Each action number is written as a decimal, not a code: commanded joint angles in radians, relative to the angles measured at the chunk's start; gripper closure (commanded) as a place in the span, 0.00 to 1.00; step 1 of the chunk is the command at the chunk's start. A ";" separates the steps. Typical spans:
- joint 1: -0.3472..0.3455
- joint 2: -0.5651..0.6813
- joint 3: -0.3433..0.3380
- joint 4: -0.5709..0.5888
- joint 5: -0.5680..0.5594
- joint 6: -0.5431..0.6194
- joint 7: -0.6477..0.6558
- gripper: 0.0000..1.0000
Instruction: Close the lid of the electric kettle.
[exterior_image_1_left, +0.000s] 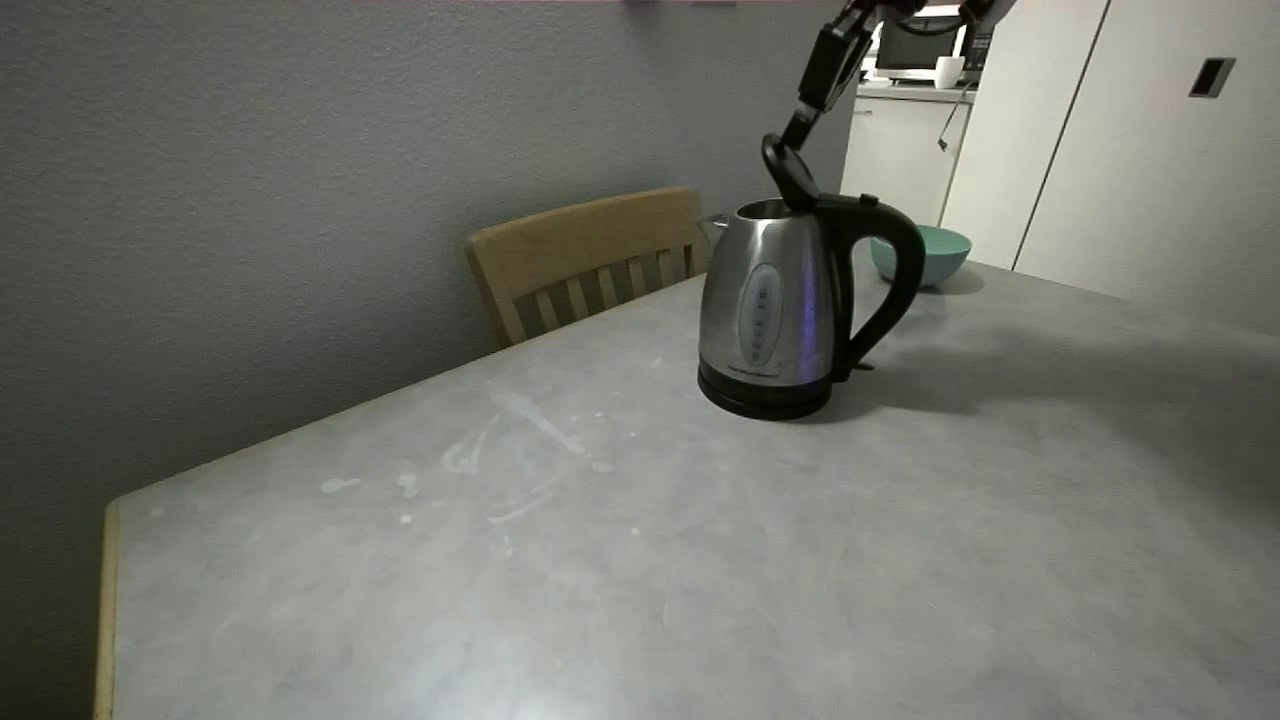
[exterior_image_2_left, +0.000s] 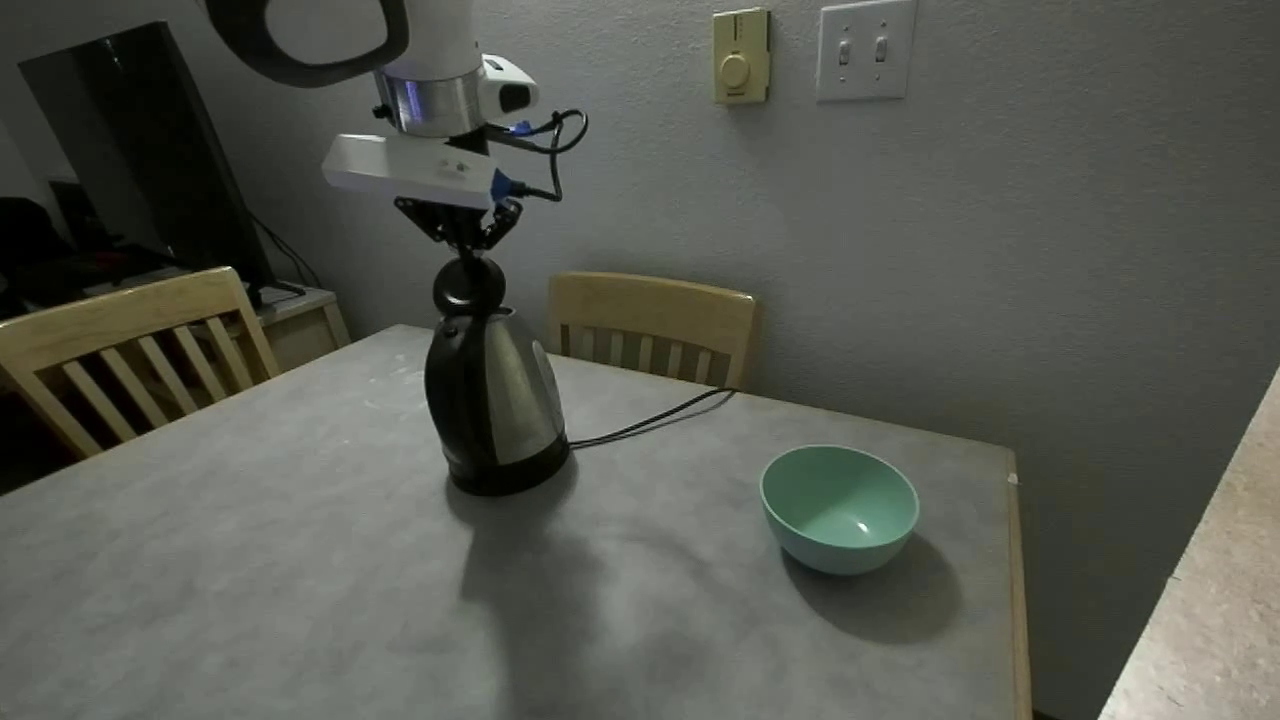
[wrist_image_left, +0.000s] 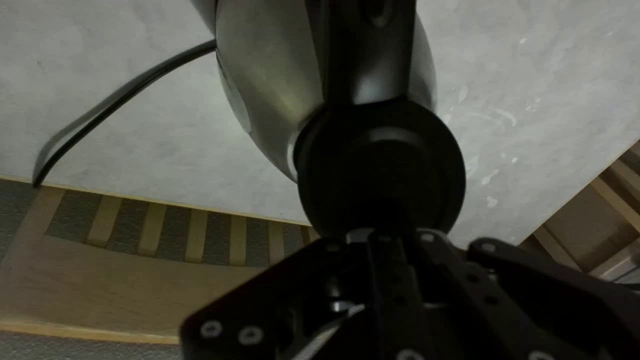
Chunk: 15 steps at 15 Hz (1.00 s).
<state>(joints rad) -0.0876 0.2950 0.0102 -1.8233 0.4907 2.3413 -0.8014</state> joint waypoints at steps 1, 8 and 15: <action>-0.021 0.048 0.026 0.060 -0.046 -0.058 0.017 1.00; -0.002 0.173 0.039 0.208 -0.196 -0.215 0.087 1.00; 0.004 0.341 0.046 0.436 -0.309 -0.438 0.188 1.00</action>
<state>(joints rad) -0.0818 0.5301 0.0507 -1.4889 0.2366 1.9849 -0.6483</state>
